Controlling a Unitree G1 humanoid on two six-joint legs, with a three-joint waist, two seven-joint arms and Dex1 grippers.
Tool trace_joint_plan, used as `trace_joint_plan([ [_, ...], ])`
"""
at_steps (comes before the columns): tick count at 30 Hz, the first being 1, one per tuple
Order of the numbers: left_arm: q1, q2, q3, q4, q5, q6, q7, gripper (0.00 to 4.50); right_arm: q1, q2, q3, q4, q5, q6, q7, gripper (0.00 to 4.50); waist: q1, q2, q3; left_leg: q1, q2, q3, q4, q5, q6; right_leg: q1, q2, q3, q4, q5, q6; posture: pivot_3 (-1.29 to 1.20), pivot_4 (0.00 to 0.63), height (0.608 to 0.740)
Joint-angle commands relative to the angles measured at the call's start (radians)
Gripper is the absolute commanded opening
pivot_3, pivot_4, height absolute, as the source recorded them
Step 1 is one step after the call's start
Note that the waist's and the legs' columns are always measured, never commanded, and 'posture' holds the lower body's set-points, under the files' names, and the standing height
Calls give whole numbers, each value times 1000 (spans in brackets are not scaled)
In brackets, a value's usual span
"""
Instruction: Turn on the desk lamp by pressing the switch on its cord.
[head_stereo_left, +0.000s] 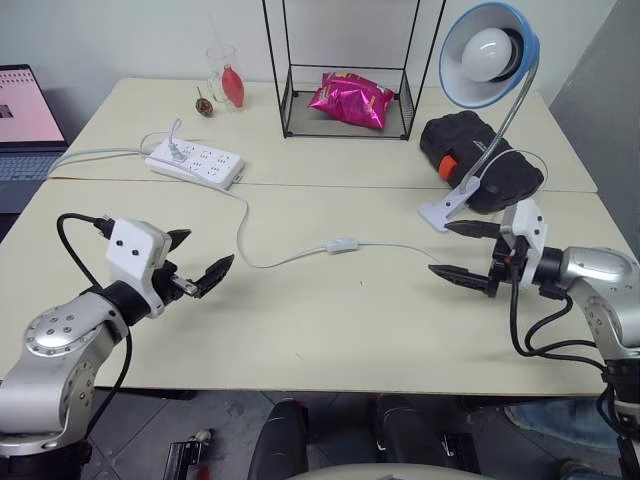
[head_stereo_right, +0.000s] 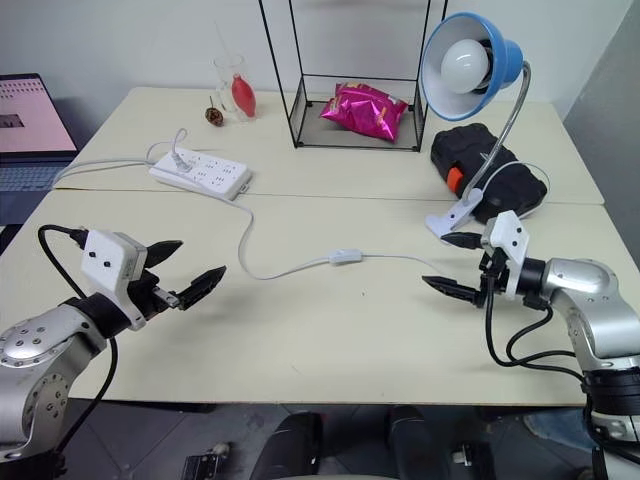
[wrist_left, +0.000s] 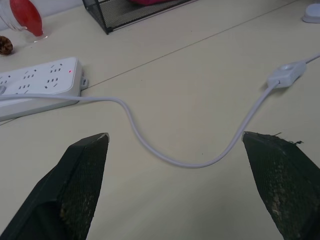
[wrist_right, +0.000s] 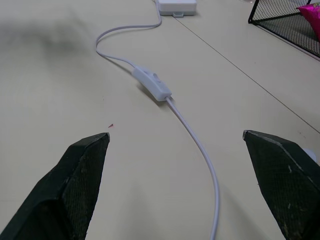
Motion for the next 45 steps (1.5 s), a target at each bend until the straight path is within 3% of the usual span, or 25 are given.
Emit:
trace_joint_plan([
  [1,8,14,28,-29,-5,-51,-32,4440,-33,4,0,-4,-6,-24,15,4500,0,0,0,0,0,0,0,0,0,0,0,0,0,0,0,0,150,740],
  [10,14,28,-3,-15,83,-104,-19,4440,-55,36,1,-6,-19,-30,-10,4500,0,0,0,0,0,0,0,0,0,0,0,0,0,-1,-1,0,150,740],
  [18,-11,26,-6,16,2,-143,-142,4440,-54,64,12,-32,-25,-20,-47,4500,0,0,0,0,0,0,0,0,0,0,0,0,0,-1,-2,0,150,740],
  [22,-80,45,-120,99,55,-193,-212,4440,-17,81,13,-122,-11,34,-98,4500,0,0,0,0,0,0,0,0,0,0,0,0,0,-1,-2,0,150,740],
  [27,-325,-39,-267,291,25,-169,-288,4440,67,67,5,-284,-14,159,-203,4500,11,0,1,-2,-1,-1,1,0,0,0,0,-2,0,-1,1,0,150,740],
  [36,-709,-193,-454,826,79,-167,-509,4440,107,72,-14,-541,60,416,-371,4500,-7,0,1,-2,-1,0,1,0,0,0,1,-1,-1,0,4,0,150,740],
  [45,-896,-286,-523,1176,199,-300,-622,4440,122,73,-49,-662,123,523,-455,4500,-6,-1,1,-4,-2,-1,0,0,0,0,1,-1,-2,0,4,0,150,740],
])
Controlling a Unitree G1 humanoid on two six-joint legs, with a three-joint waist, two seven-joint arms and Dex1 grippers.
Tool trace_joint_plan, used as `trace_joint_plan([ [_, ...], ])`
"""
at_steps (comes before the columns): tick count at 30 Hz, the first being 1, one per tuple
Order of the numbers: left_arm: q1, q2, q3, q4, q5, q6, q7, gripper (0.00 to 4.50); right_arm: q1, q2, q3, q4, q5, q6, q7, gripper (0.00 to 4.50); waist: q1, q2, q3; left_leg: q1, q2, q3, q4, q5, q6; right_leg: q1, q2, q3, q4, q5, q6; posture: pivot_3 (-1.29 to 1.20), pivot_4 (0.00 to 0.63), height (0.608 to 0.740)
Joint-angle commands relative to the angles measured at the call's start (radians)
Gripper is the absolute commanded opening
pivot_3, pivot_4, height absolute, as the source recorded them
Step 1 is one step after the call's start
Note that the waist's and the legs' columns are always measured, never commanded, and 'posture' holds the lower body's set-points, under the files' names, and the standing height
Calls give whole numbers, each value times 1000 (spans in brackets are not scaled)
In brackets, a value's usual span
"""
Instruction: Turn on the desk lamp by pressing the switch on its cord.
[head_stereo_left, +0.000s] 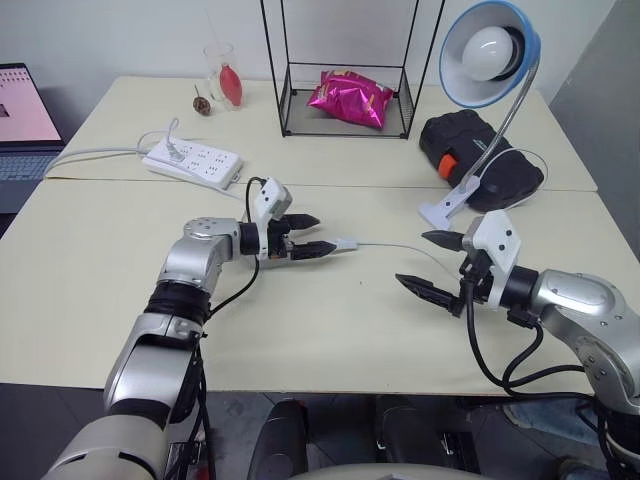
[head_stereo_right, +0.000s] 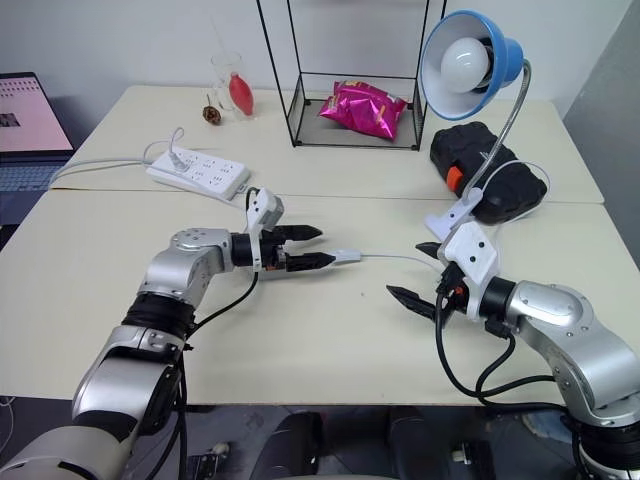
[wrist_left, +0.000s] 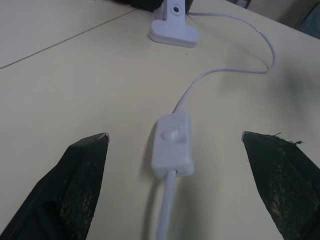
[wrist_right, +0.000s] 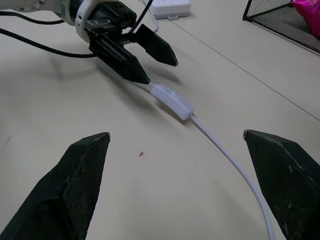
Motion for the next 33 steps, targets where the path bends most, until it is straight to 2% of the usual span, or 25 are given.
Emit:
trace_joint_plan([
  [1,-40,-18,-17,54,33,-38,-59,4440,-2,-2,-39,-65,31,24,-31,4500,0,0,0,0,0,0,0,0,0,0,0,0,0,0,0,0,150,740],
  [15,-103,-63,-28,191,116,-38,-106,4440,3,0,-44,-91,69,48,-78,4500,4,0,0,0,0,-1,0,0,0,0,0,0,1,0,0,0,150,740],
  [18,-104,-74,-23,203,123,-49,-97,3977,3,-2,-41,-90,70,46,-80,4500,5,0,0,0,0,-1,0,0,0,0,0,0,1,0,0,0,150,740],
  [20,-106,-80,-16,210,126,-54,-89,3445,4,-4,-40,-90,69,46,-80,4500,5,0,0,0,0,-1,0,0,0,0,0,0,1,0,0,0,150,740],
  [24,-110,-86,-13,221,136,-71,-79,2764,3,-4,-38,-91,69,46,-82,4500,5,0,0,0,0,-1,0,0,0,0,0,0,1,0,0,0,150,740],
  [31,-91,-86,-20,201,164,-141,-79,1109,8,2,-29,-87,62,37,-84,4500,5,0,0,0,0,-1,0,0,0,0,0,0,1,0,0,0,150,740],
  [33,-79,-85,-14,173,165,-162,-77,1076,8,7,-33,-83,63,34,-86,4500,5,0,0,0,0,-1,0,0,0,0,0,0,1,0,0,0,150,740],
])
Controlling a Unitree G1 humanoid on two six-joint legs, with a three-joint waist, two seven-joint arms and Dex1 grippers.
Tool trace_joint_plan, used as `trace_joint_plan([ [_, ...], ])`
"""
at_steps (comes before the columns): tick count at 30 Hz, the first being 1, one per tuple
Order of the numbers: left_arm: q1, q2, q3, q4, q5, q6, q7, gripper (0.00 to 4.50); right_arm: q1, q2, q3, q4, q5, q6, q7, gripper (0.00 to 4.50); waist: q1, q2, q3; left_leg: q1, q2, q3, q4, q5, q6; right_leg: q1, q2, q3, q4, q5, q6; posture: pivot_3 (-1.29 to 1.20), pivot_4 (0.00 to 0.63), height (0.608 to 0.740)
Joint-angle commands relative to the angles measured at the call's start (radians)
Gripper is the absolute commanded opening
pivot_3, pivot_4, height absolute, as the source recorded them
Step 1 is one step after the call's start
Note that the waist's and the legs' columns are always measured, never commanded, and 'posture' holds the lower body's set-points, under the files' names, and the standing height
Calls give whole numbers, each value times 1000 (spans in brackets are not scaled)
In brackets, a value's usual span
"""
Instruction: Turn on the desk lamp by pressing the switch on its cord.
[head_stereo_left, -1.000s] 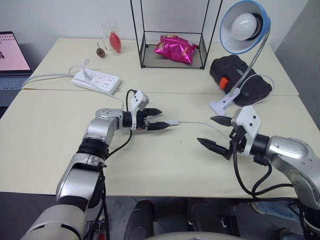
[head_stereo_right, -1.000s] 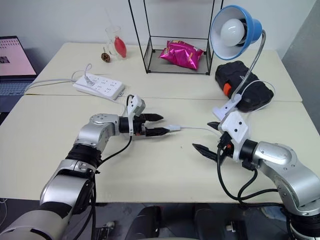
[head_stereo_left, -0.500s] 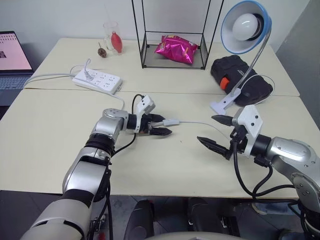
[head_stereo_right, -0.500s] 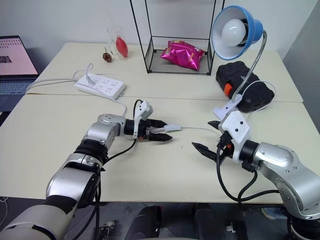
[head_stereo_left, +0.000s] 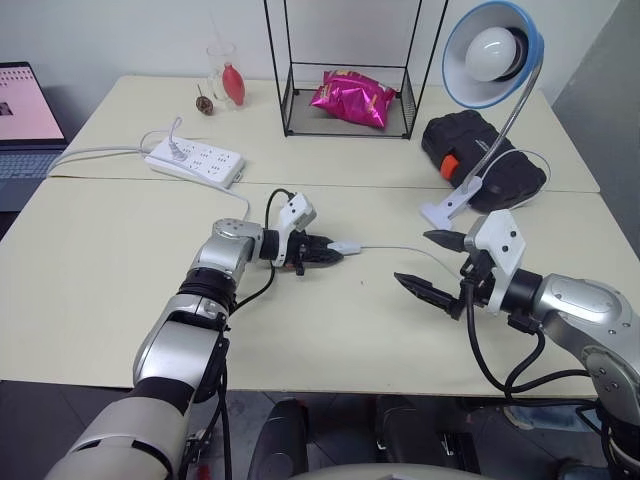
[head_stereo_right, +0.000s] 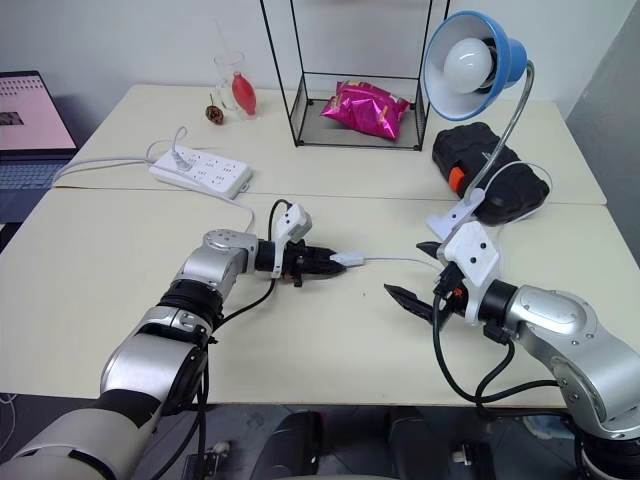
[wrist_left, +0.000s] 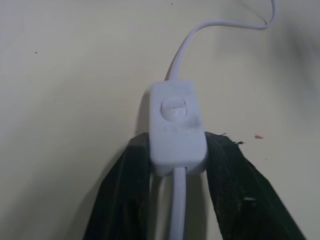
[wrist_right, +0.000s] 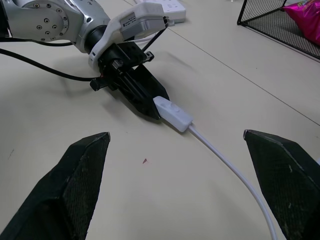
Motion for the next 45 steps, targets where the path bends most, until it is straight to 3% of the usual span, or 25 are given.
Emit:
trace_joint_plan([
  [1,18,7,9,-80,6,-60,4,1076,1,11,-17,-19,18,-13,-10,4500,0,0,0,0,0,0,0,0,0,0,0,0,0,0,0,0,150,740],
  [5,67,19,14,-204,7,-103,30,1076,21,67,-51,-23,77,45,-61,4500,0,0,0,0,0,0,0,0,0,0,0,0,0,0,0,0,150,740],
  [13,197,39,50,-596,-38,0,141,1076,88,373,-95,-42,304,201,-351,4500,0,0,0,0,1,-1,0,0,0,0,0,0,2,0,0,0,150,740],
  [15,208,40,53,-643,-46,34,160,1076,86,432,-100,-24,339,213,-413,4500,0,0,0,1,0,-1,0,0,0,0,0,0,2,0,0,0,150,740],
  [19,222,43,52,-752,-73,126,187,1076,32,671,-129,114,485,213,-637,4500,-3,0,0,2,2,-1,0,0,0,0,1,0,3,0,0,0,150,740],
  [23,224,55,49,-798,-86,176,200,1076,-38,783,-156,211,617,185,-778,4500,-6,0,0,2,2,0,0,0,0,0,1,1,3,0,0,0,150,740],
  [30,222,60,40,-842,-103,243,229,1076,-120,819,-137,309,713,92,-878,4500,-10,1,0,0,1,0,-3,0,0,-2,0,1,1,0,0,0,150,740],
  [45,225,47,67,-908,-184,424,307,1076,-167,824,-85,402,755,-11,-907,4500,-18,1,0,0,1,1,-10,0,0,-7,1,1,2,0,-3,0,150,740],
])
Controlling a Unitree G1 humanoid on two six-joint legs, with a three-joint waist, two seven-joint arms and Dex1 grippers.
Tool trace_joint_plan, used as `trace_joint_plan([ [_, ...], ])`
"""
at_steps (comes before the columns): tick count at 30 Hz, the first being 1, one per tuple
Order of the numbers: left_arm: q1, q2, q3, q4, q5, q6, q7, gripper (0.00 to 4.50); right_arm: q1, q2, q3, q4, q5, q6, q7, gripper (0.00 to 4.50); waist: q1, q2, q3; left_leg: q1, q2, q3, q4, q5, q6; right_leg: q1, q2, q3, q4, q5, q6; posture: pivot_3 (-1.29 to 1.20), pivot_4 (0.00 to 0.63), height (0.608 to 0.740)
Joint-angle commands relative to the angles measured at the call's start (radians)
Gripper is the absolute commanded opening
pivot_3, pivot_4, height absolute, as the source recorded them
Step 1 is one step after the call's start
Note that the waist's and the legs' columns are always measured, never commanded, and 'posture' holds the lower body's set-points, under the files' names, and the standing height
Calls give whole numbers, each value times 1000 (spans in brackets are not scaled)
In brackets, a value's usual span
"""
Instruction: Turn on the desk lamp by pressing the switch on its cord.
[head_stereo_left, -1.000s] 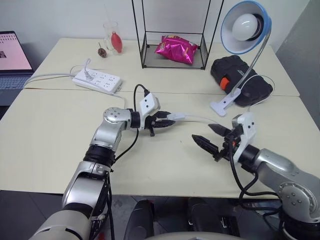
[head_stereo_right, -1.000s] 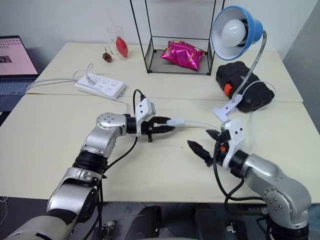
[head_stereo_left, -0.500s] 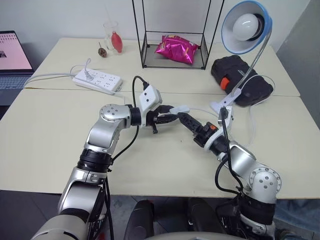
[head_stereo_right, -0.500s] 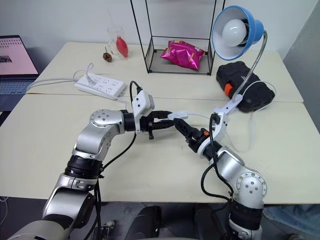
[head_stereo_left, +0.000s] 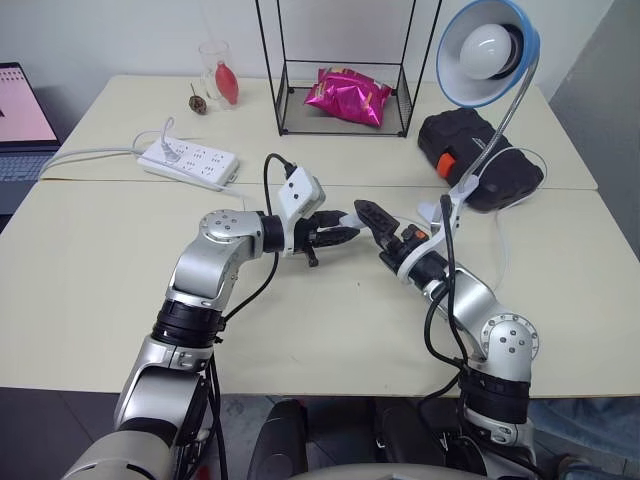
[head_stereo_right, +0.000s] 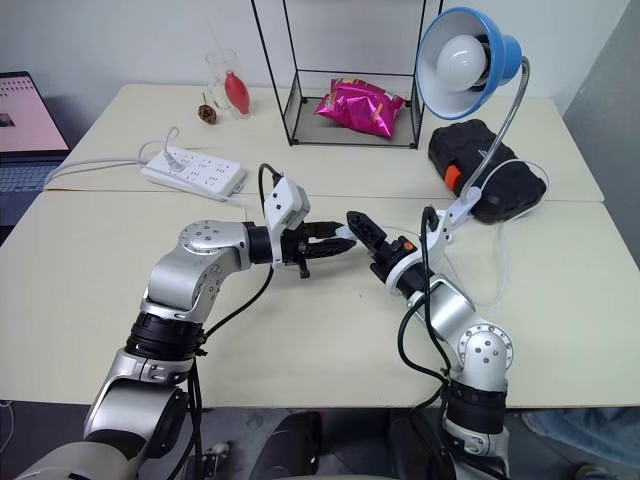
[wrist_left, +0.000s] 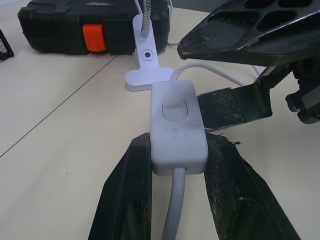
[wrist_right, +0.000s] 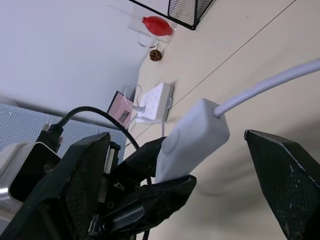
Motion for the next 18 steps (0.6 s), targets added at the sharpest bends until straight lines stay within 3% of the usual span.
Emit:
trace_joint_plan([
  [1,-15,-9,35,-59,-57,67,32,1076,-11,17,18,-14,37,-30,-7,4500,0,0,0,0,0,0,0,0,0,0,0,0,0,0,0,0,150,740],
  [18,-14,-3,29,-112,-94,139,72,1076,-19,18,40,9,66,-60,-33,4500,-1,0,0,0,0,0,0,0,0,0,0,0,0,2,-3,0,150,740],
])
